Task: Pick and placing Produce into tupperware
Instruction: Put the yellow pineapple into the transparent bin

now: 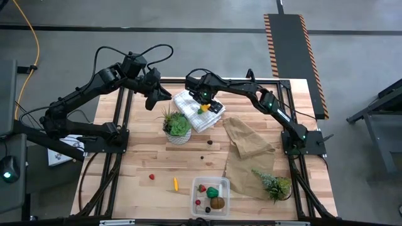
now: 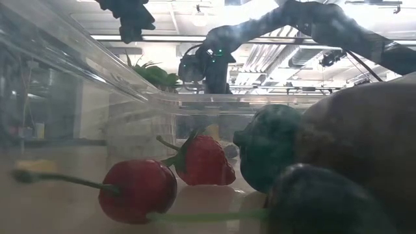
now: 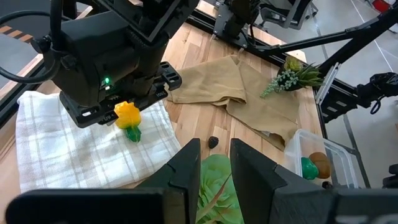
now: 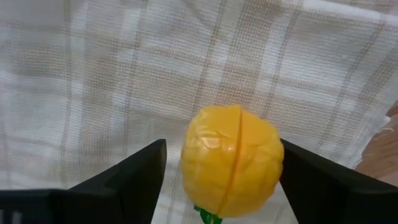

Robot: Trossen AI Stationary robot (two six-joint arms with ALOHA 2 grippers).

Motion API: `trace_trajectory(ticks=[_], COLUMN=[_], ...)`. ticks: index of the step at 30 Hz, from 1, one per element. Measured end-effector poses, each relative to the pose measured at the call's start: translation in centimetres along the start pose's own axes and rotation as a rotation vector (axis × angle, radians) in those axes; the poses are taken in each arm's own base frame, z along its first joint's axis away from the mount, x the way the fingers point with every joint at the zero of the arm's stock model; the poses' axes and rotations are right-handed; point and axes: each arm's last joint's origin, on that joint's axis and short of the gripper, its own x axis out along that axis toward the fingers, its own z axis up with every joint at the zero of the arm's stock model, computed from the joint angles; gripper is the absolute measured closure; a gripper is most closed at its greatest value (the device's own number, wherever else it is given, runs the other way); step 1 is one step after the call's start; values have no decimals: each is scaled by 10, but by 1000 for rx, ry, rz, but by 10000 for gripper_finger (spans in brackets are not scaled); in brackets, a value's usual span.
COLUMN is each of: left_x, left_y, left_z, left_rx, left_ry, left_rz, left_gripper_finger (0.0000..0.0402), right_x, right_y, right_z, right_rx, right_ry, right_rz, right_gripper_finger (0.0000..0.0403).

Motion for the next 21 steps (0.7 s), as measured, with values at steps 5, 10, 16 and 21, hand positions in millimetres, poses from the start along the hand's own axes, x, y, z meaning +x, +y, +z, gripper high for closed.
trace_trajectory(ticks=[5, 10, 16, 21], left_x=[0, 0, 0, 0], left_y=[0, 0, 0, 0], left_z=[0, 0, 0, 0], left_rx=[0, 0, 0, -1], left_ry=[0, 0, 0, 0], left_rz=[5, 12, 12, 12], left_gripper_finger=[325, 325, 325, 325], right_x=[0, 0, 0, 0], right_y=[0, 0, 0, 0], right_z=[0, 0, 0, 0], right_rx=[-1, -3, -11, -11], right_ry=[-1, -1, -3, -4], right_rz=[0, 0, 1, 4], right_gripper_finger=[138, 139, 139, 139])
